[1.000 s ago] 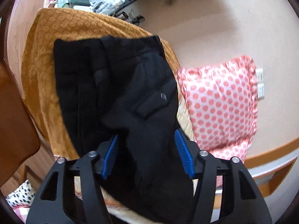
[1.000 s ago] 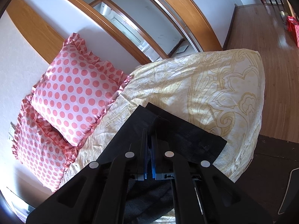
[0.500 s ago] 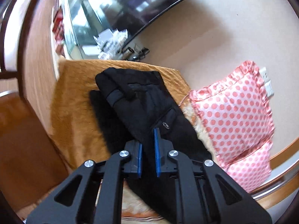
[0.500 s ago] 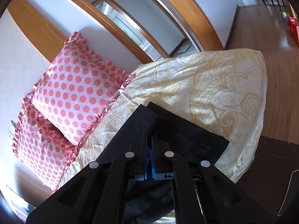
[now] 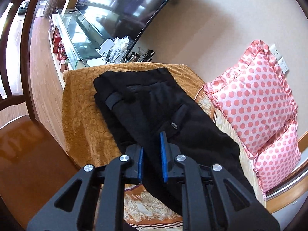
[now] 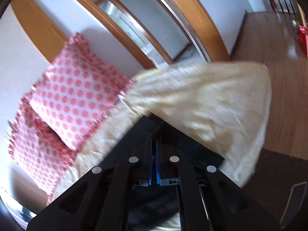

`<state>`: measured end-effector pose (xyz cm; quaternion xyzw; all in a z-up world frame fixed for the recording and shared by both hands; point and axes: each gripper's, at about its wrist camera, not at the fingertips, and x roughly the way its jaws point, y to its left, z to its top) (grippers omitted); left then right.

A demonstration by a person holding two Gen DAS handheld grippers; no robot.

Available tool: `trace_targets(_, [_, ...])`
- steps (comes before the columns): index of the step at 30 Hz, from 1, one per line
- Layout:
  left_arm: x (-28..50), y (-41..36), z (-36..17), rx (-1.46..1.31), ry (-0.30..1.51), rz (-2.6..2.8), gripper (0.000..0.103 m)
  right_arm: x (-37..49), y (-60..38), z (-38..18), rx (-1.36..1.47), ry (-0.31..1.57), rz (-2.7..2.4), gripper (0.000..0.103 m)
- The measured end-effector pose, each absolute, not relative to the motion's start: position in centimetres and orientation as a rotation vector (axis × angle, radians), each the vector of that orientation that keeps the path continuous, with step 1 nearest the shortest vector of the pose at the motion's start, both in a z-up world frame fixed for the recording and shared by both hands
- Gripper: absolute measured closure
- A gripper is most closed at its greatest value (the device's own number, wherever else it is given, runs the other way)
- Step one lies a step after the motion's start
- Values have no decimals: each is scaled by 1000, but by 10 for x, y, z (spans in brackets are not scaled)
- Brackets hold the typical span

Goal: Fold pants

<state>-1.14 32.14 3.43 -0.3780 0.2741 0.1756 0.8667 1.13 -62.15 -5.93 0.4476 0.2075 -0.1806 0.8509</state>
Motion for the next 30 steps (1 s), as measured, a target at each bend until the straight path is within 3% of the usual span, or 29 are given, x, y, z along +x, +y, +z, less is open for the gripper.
trace_targets(12, [0, 321, 35, -703, 608, 388, 87, -4, -611, -74, 882, 485, -429, 100])
trace_targets(14, [-3, 318, 36, -677, 606, 397, 74, -6, -608, -70, 853, 496, -443, 95])
trace_targets(16, [-8, 316, 39, -663, 597, 417, 39, -10, -605, -62, 815, 504, -476, 78])
trace_targets(17, [-12, 314, 43, -653, 581, 445, 35, -14, -602, -55, 779, 496, -512, 69])
trace_targets(18, [-18, 311, 49, -626, 552, 475, 34, -16, -600, -49, 748, 489, -549, 49])
trace_targets(19, [-22, 307, 54, -594, 534, 490, 31, -18, -595, -42, 699, 473, -585, 45])
trace_targets(25, [-21, 236, 85, -343, 496, 398, 15, 29, -520, 12, 387, 470, -321, 45])
trace_targets(30, [8, 146, 75, -173, 565, 82, 11, 121, -386, 41, 197, 566, 222, 45])
